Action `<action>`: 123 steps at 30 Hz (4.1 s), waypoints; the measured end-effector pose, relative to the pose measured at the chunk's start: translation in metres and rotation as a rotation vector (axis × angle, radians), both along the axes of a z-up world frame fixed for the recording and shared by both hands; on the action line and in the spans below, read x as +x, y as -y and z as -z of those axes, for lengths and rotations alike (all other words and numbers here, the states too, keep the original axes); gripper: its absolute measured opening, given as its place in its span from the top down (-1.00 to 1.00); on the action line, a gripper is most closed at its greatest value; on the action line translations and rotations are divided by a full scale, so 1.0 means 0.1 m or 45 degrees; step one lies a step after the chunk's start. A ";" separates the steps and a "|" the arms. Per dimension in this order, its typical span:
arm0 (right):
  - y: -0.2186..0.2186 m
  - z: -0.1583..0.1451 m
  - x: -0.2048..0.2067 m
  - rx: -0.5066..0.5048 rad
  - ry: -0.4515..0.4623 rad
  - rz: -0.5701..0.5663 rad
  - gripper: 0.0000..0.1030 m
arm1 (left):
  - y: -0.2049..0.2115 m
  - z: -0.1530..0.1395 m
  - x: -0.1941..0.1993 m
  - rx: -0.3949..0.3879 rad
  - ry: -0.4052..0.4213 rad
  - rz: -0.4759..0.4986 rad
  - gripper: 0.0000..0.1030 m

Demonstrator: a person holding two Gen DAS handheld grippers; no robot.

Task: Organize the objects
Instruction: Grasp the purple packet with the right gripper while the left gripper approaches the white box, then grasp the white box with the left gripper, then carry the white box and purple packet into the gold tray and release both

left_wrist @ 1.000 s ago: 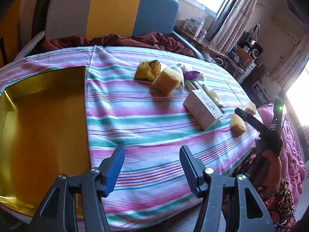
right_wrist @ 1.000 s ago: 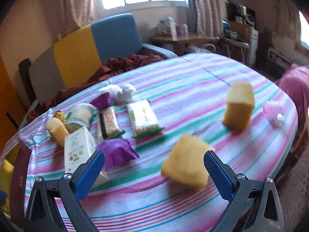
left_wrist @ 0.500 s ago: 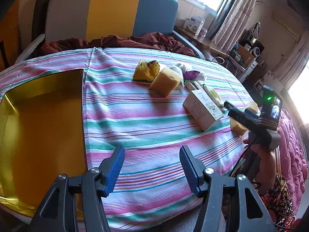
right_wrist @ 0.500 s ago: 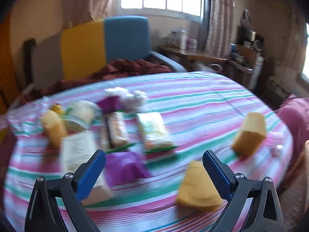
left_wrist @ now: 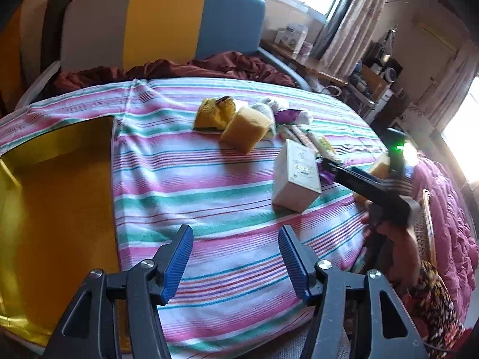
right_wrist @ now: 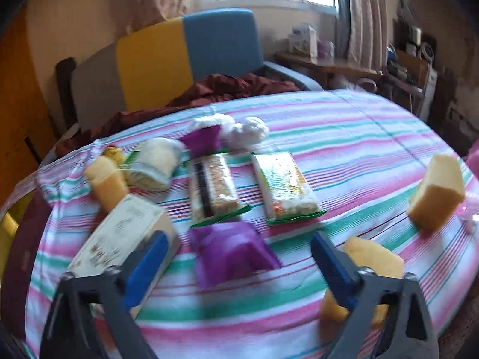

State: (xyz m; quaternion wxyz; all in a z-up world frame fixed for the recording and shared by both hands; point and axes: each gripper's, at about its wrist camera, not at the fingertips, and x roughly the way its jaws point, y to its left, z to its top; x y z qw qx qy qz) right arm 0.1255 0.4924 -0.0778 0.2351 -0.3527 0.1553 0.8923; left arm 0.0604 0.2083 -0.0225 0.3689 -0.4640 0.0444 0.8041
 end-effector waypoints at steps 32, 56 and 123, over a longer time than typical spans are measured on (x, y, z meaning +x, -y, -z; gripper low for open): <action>0.08 0.27 0.00 0.126 0.020 0.056 -0.07 | -1.54 0.47 -0.17 -0.194 -0.113 0.397 -0.42; 0.10 0.29 0.02 0.146 0.035 0.062 -0.10 | -1.52 0.77 -0.20 -0.200 -0.187 0.378 -0.01; 2.58 -0.89 -0.64 0.157 -0.238 -0.649 -0.07 | 2.14 0.67 -2.22 -0.370 0.135 -0.638 -0.02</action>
